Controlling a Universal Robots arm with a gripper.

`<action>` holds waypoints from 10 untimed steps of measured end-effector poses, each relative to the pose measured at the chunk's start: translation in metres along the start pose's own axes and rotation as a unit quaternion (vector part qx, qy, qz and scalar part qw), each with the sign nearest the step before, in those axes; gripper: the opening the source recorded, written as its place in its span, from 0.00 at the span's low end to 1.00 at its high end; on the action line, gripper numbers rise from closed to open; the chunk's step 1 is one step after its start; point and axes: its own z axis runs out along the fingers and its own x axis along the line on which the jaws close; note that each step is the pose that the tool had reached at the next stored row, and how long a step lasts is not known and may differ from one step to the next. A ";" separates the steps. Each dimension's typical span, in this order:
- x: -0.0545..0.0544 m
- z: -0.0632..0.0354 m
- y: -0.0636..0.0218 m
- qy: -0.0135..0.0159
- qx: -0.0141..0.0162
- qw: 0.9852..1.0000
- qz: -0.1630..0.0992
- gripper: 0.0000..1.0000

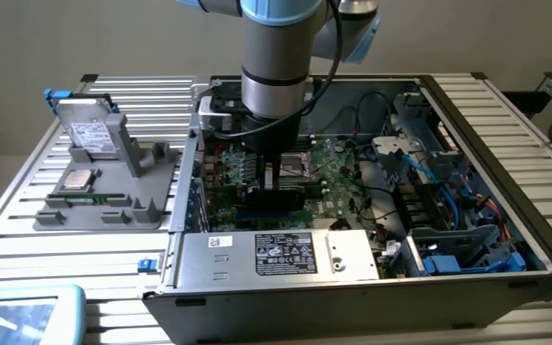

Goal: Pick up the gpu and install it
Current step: 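Insert the gpu into the slot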

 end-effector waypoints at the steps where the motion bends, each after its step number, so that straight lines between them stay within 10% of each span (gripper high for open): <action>1: 0.000 -0.0002 0.0000 0.000 0.000 1.000 0.000 0.27; 10: 0.004 -0.0039 -0.0013 0.000 0.000 1.000 -0.005 0.27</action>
